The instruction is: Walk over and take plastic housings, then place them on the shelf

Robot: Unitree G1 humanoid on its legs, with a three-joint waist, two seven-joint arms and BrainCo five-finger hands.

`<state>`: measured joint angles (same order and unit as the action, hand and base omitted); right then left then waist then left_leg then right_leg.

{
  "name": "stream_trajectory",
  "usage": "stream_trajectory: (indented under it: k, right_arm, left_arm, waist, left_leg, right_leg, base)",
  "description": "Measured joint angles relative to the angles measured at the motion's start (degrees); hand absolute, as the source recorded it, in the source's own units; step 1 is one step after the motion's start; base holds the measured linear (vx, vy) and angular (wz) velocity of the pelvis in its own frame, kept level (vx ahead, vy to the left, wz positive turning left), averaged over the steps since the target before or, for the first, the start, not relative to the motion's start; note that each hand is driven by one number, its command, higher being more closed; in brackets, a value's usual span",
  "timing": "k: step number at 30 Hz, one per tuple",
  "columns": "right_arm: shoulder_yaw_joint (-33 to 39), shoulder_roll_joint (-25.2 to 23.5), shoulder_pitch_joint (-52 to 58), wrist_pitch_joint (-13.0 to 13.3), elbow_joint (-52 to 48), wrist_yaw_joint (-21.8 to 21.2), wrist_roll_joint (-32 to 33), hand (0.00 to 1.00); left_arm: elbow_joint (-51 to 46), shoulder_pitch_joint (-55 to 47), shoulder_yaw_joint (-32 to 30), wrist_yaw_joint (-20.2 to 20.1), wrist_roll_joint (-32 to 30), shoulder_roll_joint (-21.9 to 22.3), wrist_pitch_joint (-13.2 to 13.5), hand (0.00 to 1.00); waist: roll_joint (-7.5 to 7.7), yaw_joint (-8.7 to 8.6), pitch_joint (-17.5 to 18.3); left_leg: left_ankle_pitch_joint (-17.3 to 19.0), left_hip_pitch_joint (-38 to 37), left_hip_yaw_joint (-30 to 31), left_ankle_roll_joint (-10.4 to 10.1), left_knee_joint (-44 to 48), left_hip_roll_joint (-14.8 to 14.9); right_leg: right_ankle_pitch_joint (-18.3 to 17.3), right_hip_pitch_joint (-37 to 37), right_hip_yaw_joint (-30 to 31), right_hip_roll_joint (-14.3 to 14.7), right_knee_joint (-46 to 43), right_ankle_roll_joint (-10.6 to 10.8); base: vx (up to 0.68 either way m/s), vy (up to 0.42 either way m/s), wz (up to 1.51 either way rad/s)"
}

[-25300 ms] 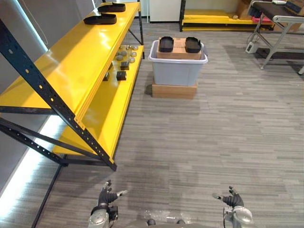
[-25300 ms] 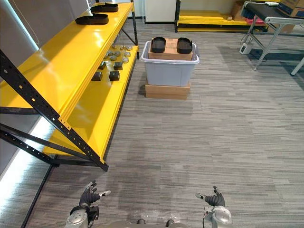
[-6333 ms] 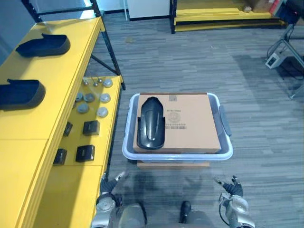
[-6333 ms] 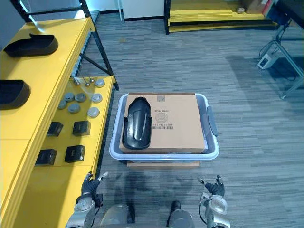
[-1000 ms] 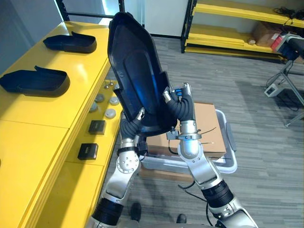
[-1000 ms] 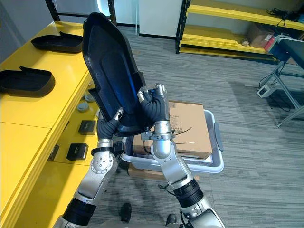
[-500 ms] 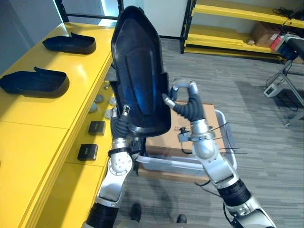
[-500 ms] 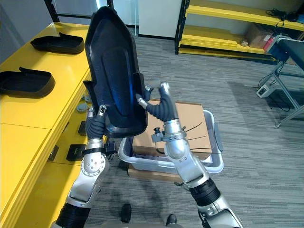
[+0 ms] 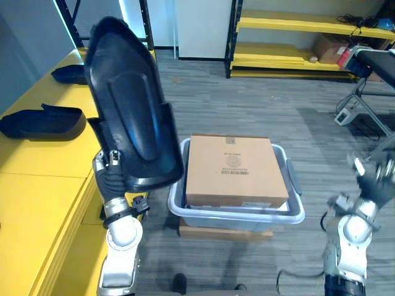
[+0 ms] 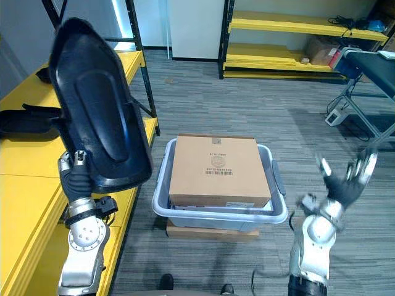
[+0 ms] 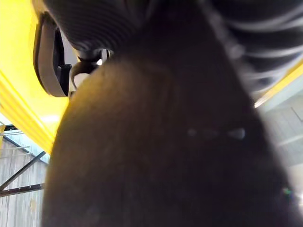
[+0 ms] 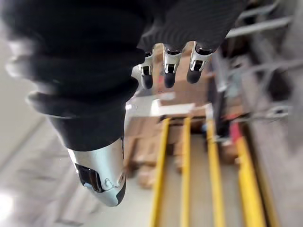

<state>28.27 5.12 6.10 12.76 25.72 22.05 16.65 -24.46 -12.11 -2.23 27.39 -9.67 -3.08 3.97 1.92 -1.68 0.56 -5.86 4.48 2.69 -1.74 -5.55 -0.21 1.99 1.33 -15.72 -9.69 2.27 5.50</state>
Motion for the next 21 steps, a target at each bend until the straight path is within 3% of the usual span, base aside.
stream_trajectory:
  k: [5, 9, 12, 16, 18, 20, 21]
  right_arm:
    - [-2.24, -3.49, 4.94, -4.91, 19.96, -6.41, 2.18, 0.0]
    - [-7.41, -6.17, 7.36, -7.06, 25.7, -11.35, 0.59, 0.0]
    - [-10.01, -7.08, 6.75, -7.22, 26.79, -12.36, -0.63, 0.0]
    - [-13.84, -6.97, 5.73, -7.5, 26.63, -12.17, -3.37, 0.0]
    - [-16.42, -6.9, 4.96, -7.45, 23.51, -12.11, -4.41, 0.0]
    - [-17.56, -6.53, 4.37, -6.97, 21.53, -12.11, -5.53, 0.0]
    - [-17.99, -6.37, 3.65, -6.92, 19.96, -12.1, -6.1, 0.0]
  left_arm:
    - [-0.12, -0.42, 2.7, -2.13, 0.66, 0.15, 1.71, 1.0]
    - [-0.13, -0.49, 5.41, -4.35, 1.8, 0.42, 1.75, 1.0]
    - [-0.28, -1.37, 5.31, -4.91, 2.45, 1.67, 1.81, 1.0]
    - [-1.56, -3.47, 5.85, -4.96, 3.0, 3.17, 1.82, 1.0]
    - [-4.51, -4.89, 6.8, -4.94, 3.55, 3.81, 2.02, 1.0]
    - [-5.06, -4.94, 7.87, -4.96, 4.55, 4.64, 2.5, 1.0]
    - [-5.08, -5.05, 8.23, -5.09, 4.67, 5.01, 2.76, 1.0]
  waist:
    - [-0.27, 0.58, 0.07]
    - [-0.2, 0.64, 0.03]
    - [-0.31, 1.04, -0.22]
    - [0.22, 2.88, -2.05]
    - [-0.12, 3.75, -3.38]
    - [-0.24, 4.54, -3.96]
    - [-0.28, 4.8, -4.96]
  left_leg:
    - [-0.09, 0.46, 0.9, 0.12, 0.1, 0.32]
    - [-0.09, -0.12, 1.92, 0.13, 0.1, 0.29]
    - [0.52, -0.16, 3.38, -0.02, 0.13, 0.29]
    - [2.04, 3.73, 10.11, -0.29, 5.95, -1.29]
    - [2.08, 7.79, 15.65, -0.19, 8.74, -3.1]
    - [2.1, 9.79, 11.76, 0.09, 8.99, -1.98]
    - [2.21, 10.99, 3.98, 2.97, 10.02, -0.36]
  right_leg:
    - [0.22, -0.49, -0.34, 0.47, 0.02, 0.37]
    - [-0.2, -1.63, -1.41, 0.47, -0.22, 0.37]
    - [-1.59, -2.2, -2.91, 0.23, -1.66, 0.55]
    - [-5.53, -3.56, -10.7, -1.19, -6.97, 1.07]
    - [-7.55, -4.03, -18.72, -1.97, -9.45, 1.21]
    - [-8.68, -4.7, -24.33, -2.73, -10.62, 1.57]
    - [-9.15, -6.34, -28.43, -3.46, -11.41, 1.95]
  base:
    - [0.01, -0.009, 0.08]
    - [0.0, -0.011, 0.14]
    - [-0.05, -0.015, 0.31]
    - [-0.05, -0.019, 1.07]
    - [-0.03, -0.015, 1.68]
    - [-0.01, 0.012, 1.68]
    - [0.0, 0.01, 1.59]
